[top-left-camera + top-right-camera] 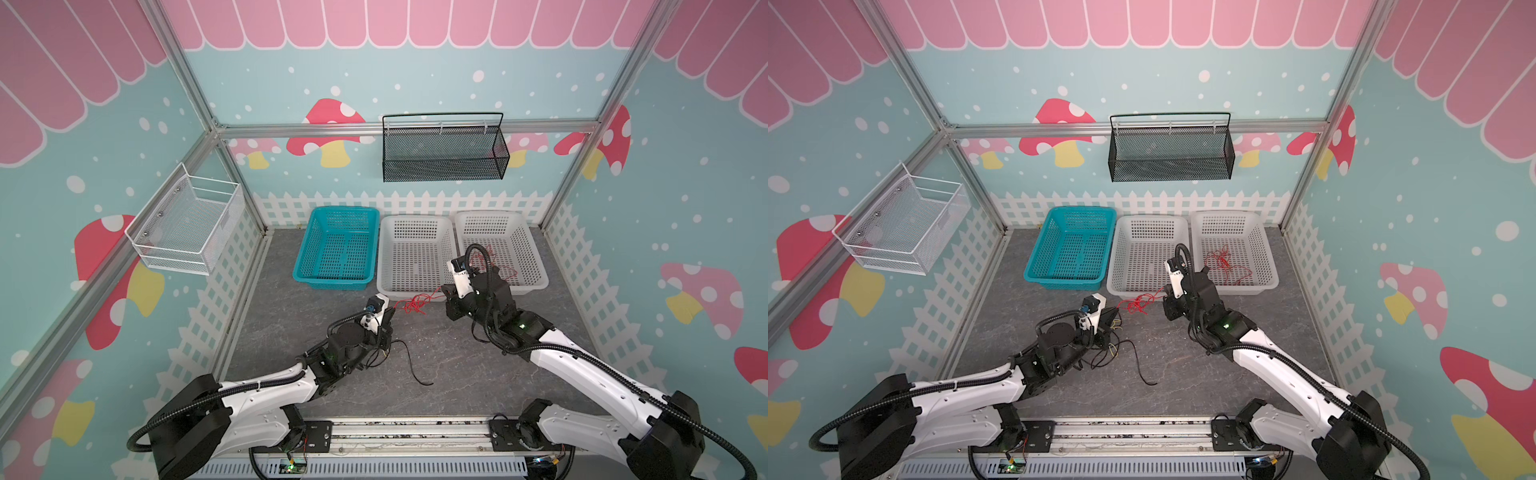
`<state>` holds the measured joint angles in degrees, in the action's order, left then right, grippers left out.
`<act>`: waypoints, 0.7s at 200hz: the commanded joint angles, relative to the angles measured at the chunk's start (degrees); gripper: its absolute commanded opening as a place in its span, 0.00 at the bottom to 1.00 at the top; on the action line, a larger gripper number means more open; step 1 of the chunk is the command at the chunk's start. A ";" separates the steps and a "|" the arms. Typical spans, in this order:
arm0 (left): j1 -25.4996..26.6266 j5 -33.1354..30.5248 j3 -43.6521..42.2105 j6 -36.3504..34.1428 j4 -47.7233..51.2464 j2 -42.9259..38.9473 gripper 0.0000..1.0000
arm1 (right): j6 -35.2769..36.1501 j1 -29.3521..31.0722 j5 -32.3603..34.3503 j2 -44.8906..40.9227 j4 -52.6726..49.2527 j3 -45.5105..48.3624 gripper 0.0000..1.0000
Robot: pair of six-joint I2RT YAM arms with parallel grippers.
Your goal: Untangle the cables
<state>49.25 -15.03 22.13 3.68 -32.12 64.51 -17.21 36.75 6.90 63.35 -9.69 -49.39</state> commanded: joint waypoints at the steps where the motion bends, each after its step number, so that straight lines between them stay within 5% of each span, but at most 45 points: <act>1: -3.95 -10.89 -2.08 4.93 8.74 -3.19 0.00 | -0.94 -5.78 15.15 -1.65 -4.22 -1.68 0.00; 63: -8.67 -11.18 -0.94 7.89 15.19 -8.13 0.00 | 1.41 -9.45 12.49 -2.03 -5.33 -1.02 0.00; 109: -8.82 -3.48 -2.13 5.75 10.24 -7.65 0.00 | 9.18 -9.42 -10.89 -5.36 2.00 2.25 0.00; 140: -8.74 5.09 -2.25 4.30 6.77 -7.68 0.40 | 11.32 -9.34 -20.24 -6.31 5.72 2.88 0.00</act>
<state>40.62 -17.74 20.73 9.04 -21.28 56.95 -9.65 27.35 -1.83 58.06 -8.95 -47.51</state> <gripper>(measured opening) 0.259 0.044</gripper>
